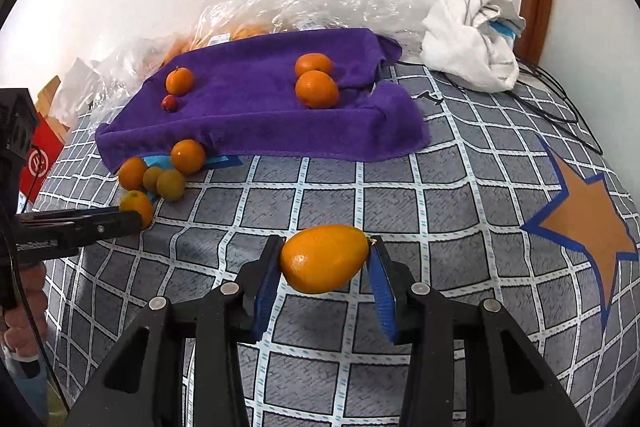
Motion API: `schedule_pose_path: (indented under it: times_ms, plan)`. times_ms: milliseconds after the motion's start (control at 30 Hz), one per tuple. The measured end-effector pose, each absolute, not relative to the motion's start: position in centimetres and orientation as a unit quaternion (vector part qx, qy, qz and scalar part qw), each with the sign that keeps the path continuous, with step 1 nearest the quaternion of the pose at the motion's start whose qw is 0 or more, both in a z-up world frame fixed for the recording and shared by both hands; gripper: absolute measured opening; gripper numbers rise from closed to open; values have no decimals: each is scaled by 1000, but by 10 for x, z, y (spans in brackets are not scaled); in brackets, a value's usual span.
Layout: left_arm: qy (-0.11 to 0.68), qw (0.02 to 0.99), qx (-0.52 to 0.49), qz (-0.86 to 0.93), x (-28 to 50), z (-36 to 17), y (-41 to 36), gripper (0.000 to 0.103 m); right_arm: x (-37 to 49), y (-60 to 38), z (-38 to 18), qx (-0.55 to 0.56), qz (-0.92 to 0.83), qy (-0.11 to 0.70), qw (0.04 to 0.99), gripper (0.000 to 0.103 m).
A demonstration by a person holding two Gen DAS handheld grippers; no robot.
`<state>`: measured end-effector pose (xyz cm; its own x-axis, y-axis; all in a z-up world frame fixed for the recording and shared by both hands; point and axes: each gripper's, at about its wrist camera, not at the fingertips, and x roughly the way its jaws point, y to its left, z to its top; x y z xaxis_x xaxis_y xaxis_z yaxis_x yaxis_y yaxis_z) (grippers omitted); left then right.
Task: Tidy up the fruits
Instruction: 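Grasp an orange from the pile with the left gripper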
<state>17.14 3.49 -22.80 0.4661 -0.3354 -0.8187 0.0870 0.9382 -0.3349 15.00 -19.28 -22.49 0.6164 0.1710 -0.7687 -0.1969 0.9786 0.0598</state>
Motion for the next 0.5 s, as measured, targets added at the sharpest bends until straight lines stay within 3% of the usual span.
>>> schedule_pose_path:
  times_ms: [167,500]
  plan:
    - [498,848,-127,-130,178,-228,30,33,148,-193,-222,-21,101,424,900,42]
    - [472,867,-117,-114,169,-212,41,32,147,-191,-217,-22,102,418,902,42]
